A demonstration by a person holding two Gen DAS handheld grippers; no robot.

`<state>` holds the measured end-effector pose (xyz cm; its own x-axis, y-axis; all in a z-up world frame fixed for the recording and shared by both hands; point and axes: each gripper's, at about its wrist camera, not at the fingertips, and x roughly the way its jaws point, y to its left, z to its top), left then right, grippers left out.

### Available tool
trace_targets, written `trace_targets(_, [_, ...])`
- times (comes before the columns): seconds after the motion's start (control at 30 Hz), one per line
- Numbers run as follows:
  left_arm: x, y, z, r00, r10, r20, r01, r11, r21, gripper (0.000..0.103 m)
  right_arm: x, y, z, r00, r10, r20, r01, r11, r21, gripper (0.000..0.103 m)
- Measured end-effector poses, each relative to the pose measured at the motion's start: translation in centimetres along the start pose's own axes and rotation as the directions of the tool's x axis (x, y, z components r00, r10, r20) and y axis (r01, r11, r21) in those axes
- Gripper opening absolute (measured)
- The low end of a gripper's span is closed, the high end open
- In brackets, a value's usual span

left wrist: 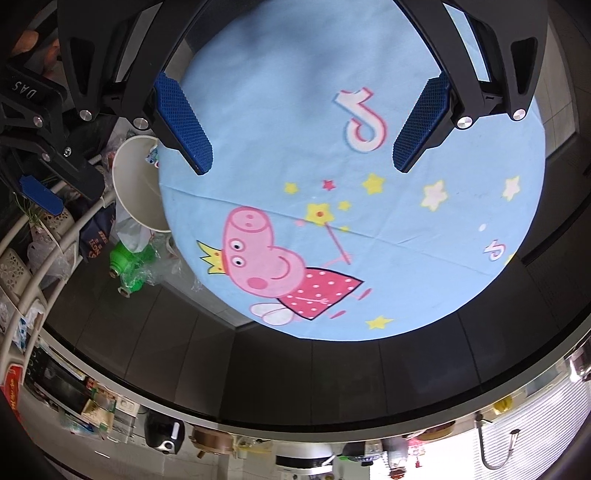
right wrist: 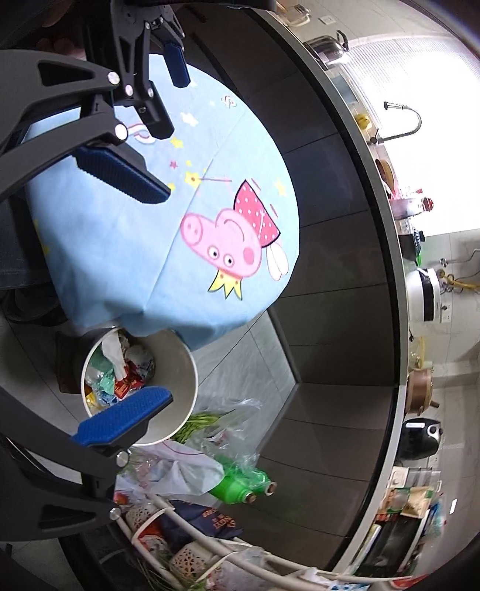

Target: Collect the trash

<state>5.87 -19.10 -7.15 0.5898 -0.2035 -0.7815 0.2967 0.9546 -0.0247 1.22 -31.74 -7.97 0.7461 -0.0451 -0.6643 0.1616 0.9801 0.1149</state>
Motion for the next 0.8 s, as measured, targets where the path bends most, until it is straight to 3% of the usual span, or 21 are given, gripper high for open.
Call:
trace_targets(0.33, [-1.7, 5.0, -1.2, 0.998, 0.063, 0.017, -0.062, 0.994, -0.091, 0.094, -0.6, 4.1, 1.0, 1.000, 0.018, 0.015, -0.017, 0.998, -0.064, 0.100])
trace_targets(0.8, [-3.0, 8.7, -2.6, 0.996, 0.086, 0.022, -0.081, 0.983, -0.162, 0.094, -0.5, 8.1, 1.5, 0.999, 0.016, 0.036, -0.012, 0.994, -0.113, 0.100])
